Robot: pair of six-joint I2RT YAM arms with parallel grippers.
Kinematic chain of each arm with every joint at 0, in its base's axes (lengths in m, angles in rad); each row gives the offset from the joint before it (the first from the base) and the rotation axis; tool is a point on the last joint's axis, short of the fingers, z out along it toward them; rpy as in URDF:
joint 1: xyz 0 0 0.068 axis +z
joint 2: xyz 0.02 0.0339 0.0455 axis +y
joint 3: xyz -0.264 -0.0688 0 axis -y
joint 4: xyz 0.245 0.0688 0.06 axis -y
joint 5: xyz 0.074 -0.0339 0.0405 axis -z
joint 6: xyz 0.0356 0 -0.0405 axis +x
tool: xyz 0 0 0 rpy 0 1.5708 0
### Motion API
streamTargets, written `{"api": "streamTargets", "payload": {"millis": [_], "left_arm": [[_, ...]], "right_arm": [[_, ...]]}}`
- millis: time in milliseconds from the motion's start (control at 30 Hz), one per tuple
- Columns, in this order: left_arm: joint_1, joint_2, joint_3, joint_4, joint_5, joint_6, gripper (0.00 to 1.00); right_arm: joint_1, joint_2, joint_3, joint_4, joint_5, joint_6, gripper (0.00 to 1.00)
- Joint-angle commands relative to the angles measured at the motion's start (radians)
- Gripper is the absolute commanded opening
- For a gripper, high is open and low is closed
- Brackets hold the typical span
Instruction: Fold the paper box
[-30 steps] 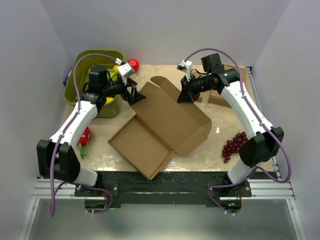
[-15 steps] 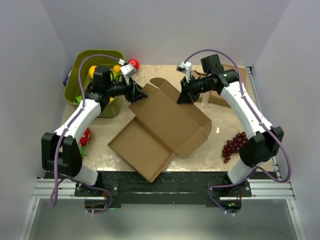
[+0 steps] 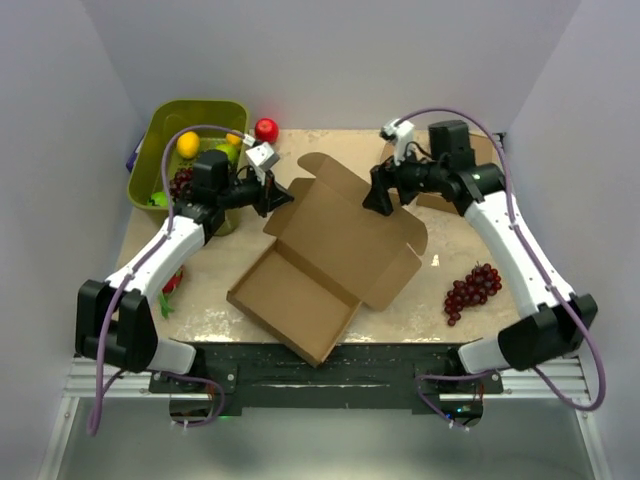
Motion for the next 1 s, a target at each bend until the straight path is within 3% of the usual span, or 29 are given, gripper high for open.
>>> {"api": "streamTargets", "payload": {"millis": [0,67,167,300,467,633,733,967], "left_arm": [[0.002,-0.138,-0.079,0.197,-0.204,-0.106,0.00],[0.002,-0.158,-0.113,0.228,-0.272,-0.126,0.00],[0.002,-0.203,-0.145,0.255,-0.382,-0.134,0.00],[0.002,-0.284,-0.170,0.260,-0.519,-0.144,0.00],[0.002,-0.293,-0.148,0.226,-0.530,-0.144,0.00],[0.002,-0.307,-0.148,0.232,-0.515,-0.135,0.00],[0.002,-0.318,-0.167,0.254,-0.511,-0.123,0.00],[-0.009,-0.325,-0.165,0.263,-0.462,-0.131,0.00]], "right_arm": [[-0.109,-0.134,-0.070,0.232,0.151,0.224,0.90],[-0.145,-0.188,-0.101,0.275,0.235,0.349,0.99],[-0.145,-0.222,-0.110,0.255,0.426,0.481,0.99],[-0.148,-0.219,-0.107,0.098,0.657,0.615,0.99],[-0.162,-0.262,-0.218,-0.074,0.892,0.785,0.99],[-0.183,-0.299,-0.369,-0.165,1.009,0.983,0.99],[-0.212,-0.320,-0.466,-0.153,1.050,0.993,0.99],[-0.335,-0.241,-0.479,-0.234,1.066,0.937,0.99]]}}
